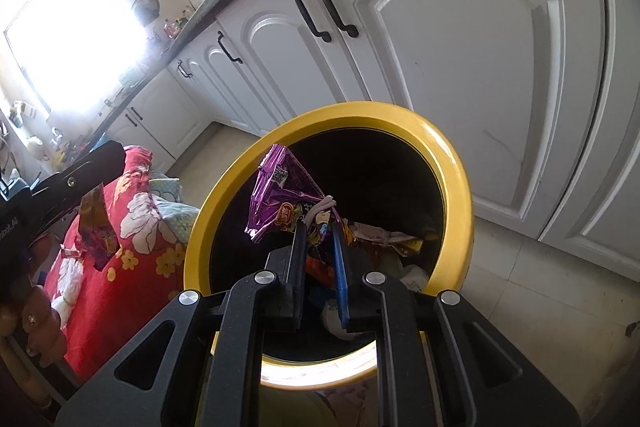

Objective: Collect trash
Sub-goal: 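Open both tools to drop the snack bag and purple wrapper into the bin, then move both tools back over the red tube and red wrapper on the table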

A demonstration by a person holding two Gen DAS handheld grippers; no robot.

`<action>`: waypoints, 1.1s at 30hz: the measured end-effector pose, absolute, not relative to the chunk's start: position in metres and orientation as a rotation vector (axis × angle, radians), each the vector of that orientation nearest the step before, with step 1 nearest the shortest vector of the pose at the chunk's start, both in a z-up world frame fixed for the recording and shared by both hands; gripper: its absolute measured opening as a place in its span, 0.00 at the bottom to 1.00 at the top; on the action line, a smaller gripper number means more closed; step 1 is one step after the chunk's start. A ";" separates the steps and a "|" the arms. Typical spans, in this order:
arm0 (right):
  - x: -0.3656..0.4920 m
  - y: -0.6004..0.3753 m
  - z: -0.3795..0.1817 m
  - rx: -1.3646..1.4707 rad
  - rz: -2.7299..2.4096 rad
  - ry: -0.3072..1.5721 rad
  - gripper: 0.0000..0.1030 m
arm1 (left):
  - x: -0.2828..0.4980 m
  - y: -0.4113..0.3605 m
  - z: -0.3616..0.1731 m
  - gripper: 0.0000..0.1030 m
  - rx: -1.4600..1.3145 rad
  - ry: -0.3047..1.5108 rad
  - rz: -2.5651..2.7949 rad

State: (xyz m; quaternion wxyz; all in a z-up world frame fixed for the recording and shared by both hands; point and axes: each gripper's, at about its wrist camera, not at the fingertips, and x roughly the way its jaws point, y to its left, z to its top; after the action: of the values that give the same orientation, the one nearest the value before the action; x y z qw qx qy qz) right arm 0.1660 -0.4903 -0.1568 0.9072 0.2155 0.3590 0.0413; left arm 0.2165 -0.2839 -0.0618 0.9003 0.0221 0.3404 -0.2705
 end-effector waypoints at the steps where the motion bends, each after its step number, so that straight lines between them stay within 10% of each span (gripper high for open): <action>1: 0.166 -0.491 -0.157 0.446 0.084 0.741 0.16 | 0.217 -0.285 -0.062 0.30 0.045 0.704 -0.559; 4: 0.165 -0.495 -0.154 0.454 0.068 0.726 0.37 | 0.218 -0.282 -0.060 0.55 0.029 0.692 -0.546; 13: 0.157 -0.497 -0.137 0.446 0.043 0.674 0.48 | 0.218 -0.247 -0.049 0.89 -0.043 0.684 -0.461; 33: 0.162 -0.386 -0.076 0.278 0.267 0.600 0.67 | 0.197 -0.097 -0.008 0.89 -0.176 0.579 -0.148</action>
State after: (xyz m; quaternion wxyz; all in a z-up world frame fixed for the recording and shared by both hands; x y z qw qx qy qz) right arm 0.1619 -0.3861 -0.0762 0.9370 0.1361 0.2939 0.1307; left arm 0.1968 -0.0970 -0.0077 0.9519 -0.0864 0.2850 -0.0728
